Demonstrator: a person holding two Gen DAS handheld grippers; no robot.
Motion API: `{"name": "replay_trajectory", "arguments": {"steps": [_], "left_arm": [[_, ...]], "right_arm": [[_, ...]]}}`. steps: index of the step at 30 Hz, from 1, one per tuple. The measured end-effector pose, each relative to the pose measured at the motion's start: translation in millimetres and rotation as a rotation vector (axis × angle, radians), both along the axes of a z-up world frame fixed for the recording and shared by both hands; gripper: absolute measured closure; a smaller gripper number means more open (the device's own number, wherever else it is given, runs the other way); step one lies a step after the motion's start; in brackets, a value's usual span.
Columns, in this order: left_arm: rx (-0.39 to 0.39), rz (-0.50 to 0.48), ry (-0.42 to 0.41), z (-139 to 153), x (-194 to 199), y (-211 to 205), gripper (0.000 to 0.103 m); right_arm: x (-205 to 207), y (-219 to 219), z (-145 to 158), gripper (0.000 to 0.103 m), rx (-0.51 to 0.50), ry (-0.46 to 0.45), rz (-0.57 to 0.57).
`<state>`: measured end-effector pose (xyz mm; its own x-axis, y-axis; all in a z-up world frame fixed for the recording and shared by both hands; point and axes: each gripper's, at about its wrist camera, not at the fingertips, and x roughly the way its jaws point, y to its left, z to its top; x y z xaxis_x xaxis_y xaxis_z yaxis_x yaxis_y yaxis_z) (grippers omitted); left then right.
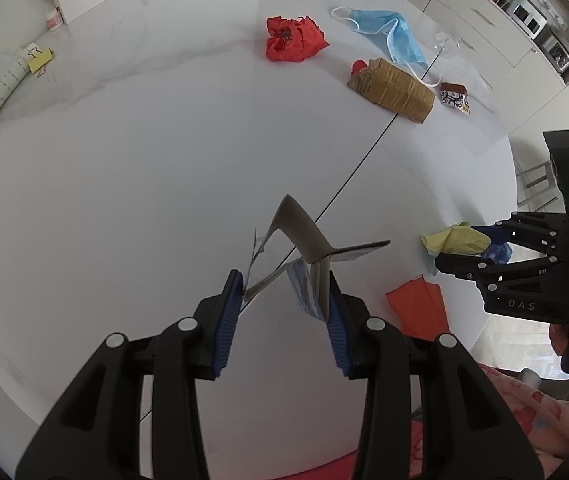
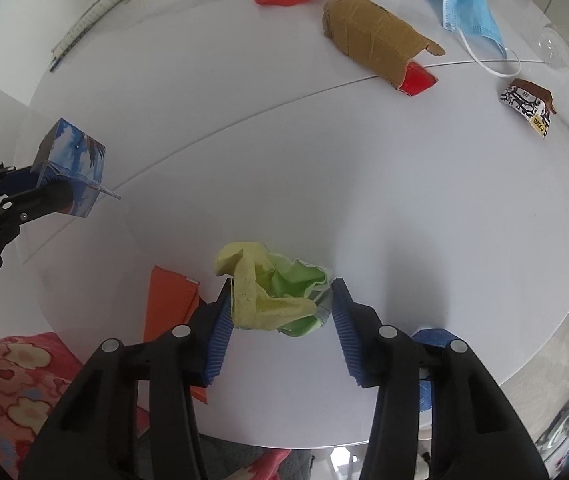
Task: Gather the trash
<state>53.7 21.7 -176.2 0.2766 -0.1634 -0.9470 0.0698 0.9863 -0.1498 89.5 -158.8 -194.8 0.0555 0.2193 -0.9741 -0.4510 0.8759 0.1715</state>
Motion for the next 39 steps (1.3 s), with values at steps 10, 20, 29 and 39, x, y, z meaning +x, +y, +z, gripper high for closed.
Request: {"name": "replay_trajectory", "arguments": {"steps": [10,20,29,39], "left_arm": [[0.007,-0.021,0.005,-2,4,-5,0.064],[-0.004,-0.012,0.001,-1,7,-4,0.064],[-0.009,-0.007,0.000,-2,10,-3,0.064],[-0.007,-0.009,0.008,-5,12,-3,0.063]], "right_arm": [[-1,-1,10,0.040,-0.007,-0.044,0.022],[-8,-2,16,0.057,0.010,-0.064,0.118],[6,4,16,0.089,0.053,-0.067,0.102],[7,-4,12,0.091,0.060,-0.062,0.077]]}}
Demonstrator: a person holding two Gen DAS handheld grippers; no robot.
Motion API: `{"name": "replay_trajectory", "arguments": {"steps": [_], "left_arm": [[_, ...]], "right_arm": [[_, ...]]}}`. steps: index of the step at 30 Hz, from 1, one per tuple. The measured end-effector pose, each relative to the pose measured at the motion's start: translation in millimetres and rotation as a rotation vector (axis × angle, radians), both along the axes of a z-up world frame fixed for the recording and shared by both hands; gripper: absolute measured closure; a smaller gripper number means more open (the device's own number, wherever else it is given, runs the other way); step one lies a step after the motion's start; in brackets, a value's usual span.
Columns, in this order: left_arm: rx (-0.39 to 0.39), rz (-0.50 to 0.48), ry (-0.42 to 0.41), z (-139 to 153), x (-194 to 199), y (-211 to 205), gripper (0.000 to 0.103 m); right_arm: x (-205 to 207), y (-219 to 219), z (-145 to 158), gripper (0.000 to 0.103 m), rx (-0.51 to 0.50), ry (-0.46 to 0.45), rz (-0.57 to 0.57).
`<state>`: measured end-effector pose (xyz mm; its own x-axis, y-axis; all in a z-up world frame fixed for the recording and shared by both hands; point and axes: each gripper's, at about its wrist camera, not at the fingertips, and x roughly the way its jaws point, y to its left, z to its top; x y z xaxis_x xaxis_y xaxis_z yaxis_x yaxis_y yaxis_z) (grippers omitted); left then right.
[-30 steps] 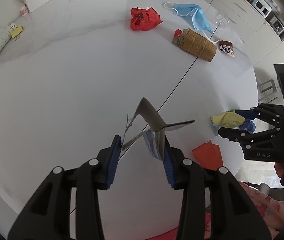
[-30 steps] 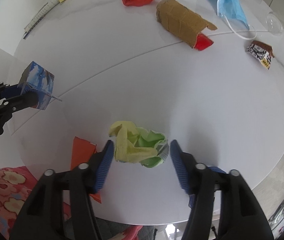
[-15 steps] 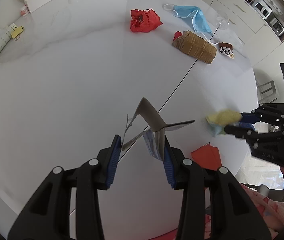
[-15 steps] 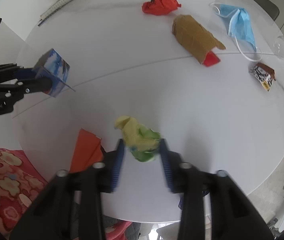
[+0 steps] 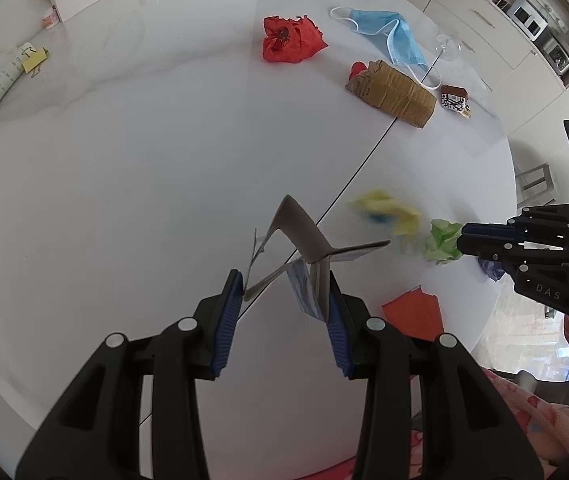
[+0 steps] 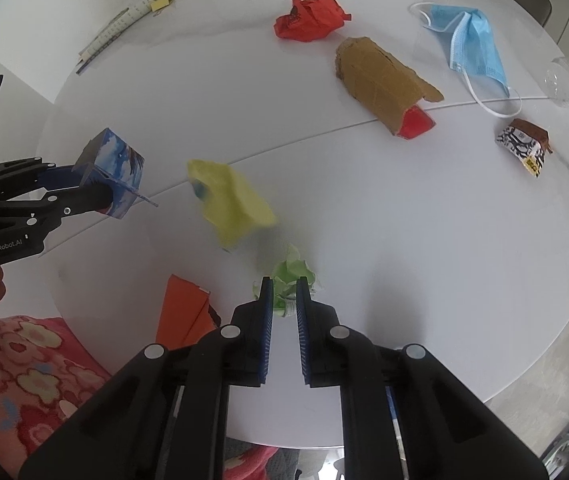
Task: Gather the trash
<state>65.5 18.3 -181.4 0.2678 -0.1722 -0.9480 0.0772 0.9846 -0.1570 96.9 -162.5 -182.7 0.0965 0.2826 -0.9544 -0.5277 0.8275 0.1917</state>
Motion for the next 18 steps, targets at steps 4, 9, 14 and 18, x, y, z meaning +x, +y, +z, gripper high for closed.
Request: {"name": "replay_trajectory", "arguments": {"steps": [4,9,14,18], "left_arm": [[0.000,-0.002,0.004,-1,0,-1,0.063],[0.005,-0.008,0.006,-2,0,-2,0.063],[0.007,-0.007,0.006,-3,1,-2,0.063],[0.006,-0.002,0.006,-3,1,-2,0.063]], "right_arm": [[-1,-9,1,0.067,0.000,0.007,-0.020],[-1,-5,-5,0.055,-0.028,0.017,-0.048],[-1,1,-16,0.055,-0.102,0.028,-0.050],[-3,-1,-19,0.055,-0.116,0.037,-0.066]]}}
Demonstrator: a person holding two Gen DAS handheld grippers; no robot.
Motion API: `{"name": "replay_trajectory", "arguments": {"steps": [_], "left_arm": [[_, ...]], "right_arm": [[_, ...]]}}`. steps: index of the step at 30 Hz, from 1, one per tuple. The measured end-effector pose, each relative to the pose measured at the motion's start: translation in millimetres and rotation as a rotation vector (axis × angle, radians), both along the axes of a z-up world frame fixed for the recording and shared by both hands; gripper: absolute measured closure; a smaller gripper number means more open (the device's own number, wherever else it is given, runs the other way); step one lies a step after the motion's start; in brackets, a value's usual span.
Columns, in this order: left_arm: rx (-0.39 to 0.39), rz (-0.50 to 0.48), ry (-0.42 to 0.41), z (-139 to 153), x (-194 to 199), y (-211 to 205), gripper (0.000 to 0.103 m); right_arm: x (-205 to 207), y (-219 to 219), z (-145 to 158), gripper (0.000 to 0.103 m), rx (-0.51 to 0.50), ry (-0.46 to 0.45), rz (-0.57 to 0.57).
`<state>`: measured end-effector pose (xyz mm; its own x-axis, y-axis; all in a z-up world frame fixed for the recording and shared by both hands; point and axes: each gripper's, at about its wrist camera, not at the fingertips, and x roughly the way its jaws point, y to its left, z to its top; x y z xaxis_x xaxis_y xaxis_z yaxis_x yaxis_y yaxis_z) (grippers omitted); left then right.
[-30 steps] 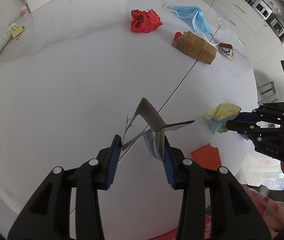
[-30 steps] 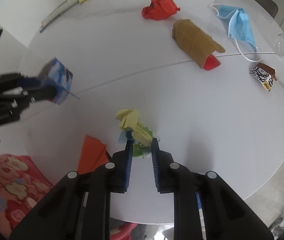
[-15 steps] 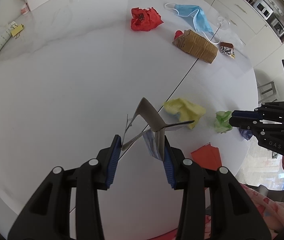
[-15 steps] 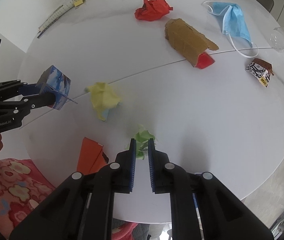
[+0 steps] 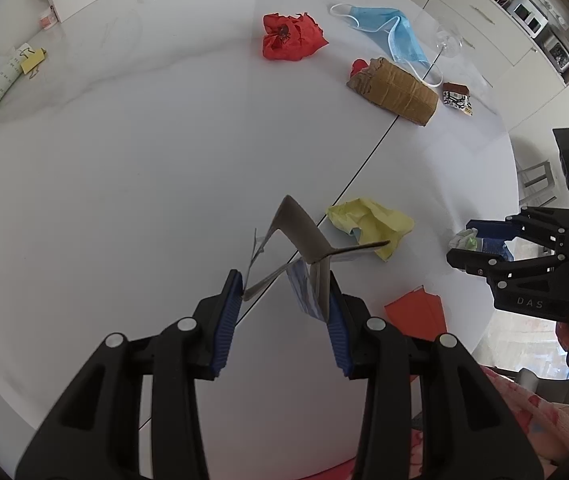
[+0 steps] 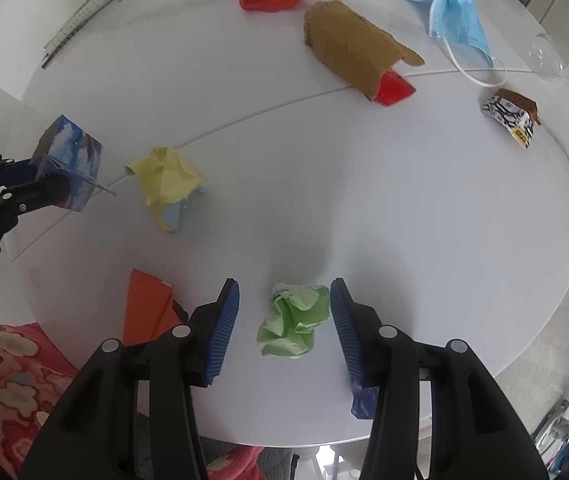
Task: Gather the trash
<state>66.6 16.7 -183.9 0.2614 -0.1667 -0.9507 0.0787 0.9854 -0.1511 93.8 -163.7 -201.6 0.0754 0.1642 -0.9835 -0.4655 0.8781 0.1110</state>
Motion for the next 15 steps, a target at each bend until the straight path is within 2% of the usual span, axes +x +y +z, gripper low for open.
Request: {"name": "replay_trajectory", "arguments": {"steps": [2,3,4,9,13,15], "left_arm": [[0.000,0.000,0.001,0,0,-1,0.063],[0.000,-0.001,0.001,0,0,-1,0.063],[0.001,-0.003,0.001,0,-1,-2,0.063],[0.010,-0.013,-0.008,4,-1,-6,0.063],[0.015,-0.052,-0.019,17,-1,-19,0.063],[0.018,-0.114,-0.042,30,-1,-39,0.063]], "right_arm": [[-1,-1,-2,0.055,-0.001,0.004,0.000],[-2,-5,-4,0.060,0.001,0.005,0.001],[-2,-6,-5,0.074,0.004,0.006,0.002],[-3,-9,2,0.075,0.046,-0.006,-0.005],[-9,-28,27,0.075,0.093,-0.047,-0.042],[-16,-50,46,0.075,0.116,-0.079,-0.083]]}}
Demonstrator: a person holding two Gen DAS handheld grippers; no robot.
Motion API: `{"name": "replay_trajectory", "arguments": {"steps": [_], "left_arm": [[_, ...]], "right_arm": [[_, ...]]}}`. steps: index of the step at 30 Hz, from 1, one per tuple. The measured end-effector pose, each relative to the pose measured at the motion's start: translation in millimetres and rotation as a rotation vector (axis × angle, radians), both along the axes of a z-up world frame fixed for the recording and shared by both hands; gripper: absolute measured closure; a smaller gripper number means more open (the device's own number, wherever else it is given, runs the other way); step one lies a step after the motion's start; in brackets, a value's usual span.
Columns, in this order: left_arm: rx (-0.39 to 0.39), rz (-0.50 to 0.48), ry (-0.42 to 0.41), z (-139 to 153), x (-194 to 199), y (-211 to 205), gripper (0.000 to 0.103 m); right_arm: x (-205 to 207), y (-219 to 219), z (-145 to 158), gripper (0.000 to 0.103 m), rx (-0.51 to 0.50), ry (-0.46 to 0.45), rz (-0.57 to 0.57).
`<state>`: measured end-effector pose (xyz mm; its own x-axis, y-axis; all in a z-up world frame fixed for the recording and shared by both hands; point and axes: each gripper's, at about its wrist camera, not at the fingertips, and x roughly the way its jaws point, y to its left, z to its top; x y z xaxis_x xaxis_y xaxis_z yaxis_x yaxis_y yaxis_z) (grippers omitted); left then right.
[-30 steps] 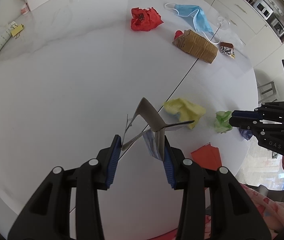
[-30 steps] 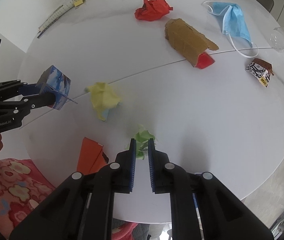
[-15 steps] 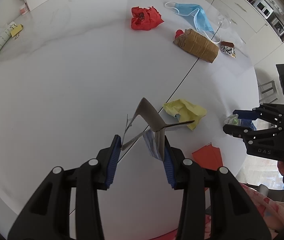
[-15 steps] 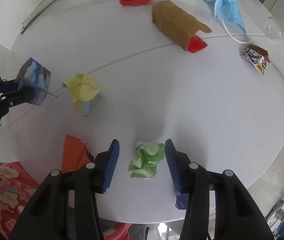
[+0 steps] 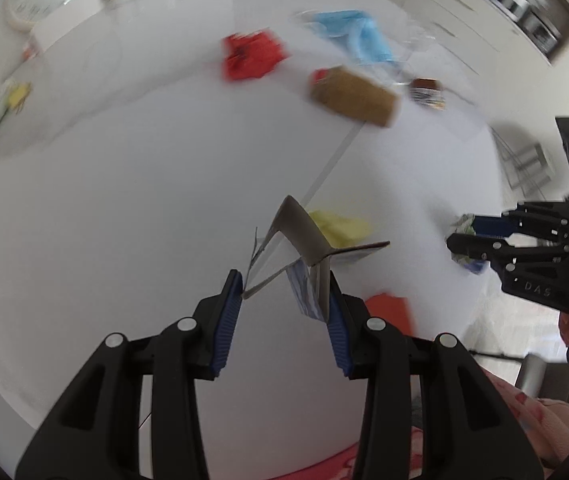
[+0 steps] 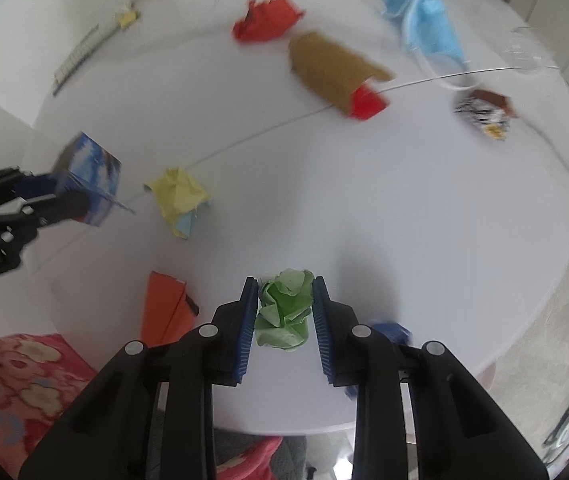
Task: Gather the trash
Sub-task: 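Carry green wrapper and grey cardboard over the white bin and open both tools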
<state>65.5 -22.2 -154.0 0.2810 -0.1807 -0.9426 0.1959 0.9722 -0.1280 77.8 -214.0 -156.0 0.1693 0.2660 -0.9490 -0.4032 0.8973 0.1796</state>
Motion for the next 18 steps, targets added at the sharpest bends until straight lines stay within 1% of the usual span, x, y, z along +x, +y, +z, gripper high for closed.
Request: {"name": "replay_trajectory", "arguments": {"steps": [1,2,4,5,6,9,10,12,13,16,18], "left_arm": [[0.000,-0.026,-0.009,5,0,-9,0.063],[-0.004,-0.073,-0.023,12,0,-25,0.063],[-0.021,-0.146,-0.033,22,0,-52,0.063],[-0.043,-0.210,-0.036,28,-1,-77,0.063],[-0.055,-0.253,-0.039,31,-2,-95,0.063],[-0.079,-0.399,-0.039,37,-8,-158,0.063],[-0.087,-0.468,-0.040,38,-13,-187,0.063],[-0.108,-0.562,-0.032,37,-20,-232,0.063],[-0.111,-0.598,-0.020,35,-23,-253,0.063],[-0.127,-0.688,0.022,25,-29,-311,0.063],[-0.135,-0.729,0.046,18,-34,-338,0.063]], "right_arm": [[-4,-10,9,0.075,0.008,-0.012,-0.023],[-8,-21,16,0.075,0.012,-0.020,-0.047],[-18,-49,32,0.075,0.001,-0.048,-0.108],[-22,-63,39,0.074,-0.004,-0.057,-0.143],[-26,-80,43,0.074,-0.009,-0.060,-0.180],[-48,-146,51,0.074,-0.043,-0.064,-0.332],[-57,-164,54,0.074,-0.059,-0.065,-0.375],[-74,-203,56,0.074,-0.088,-0.059,-0.458],[-80,-215,57,0.074,-0.094,-0.056,-0.484],[-99,-262,57,0.074,-0.126,-0.049,-0.578],[-108,-282,56,0.074,-0.126,-0.043,-0.613]]}}
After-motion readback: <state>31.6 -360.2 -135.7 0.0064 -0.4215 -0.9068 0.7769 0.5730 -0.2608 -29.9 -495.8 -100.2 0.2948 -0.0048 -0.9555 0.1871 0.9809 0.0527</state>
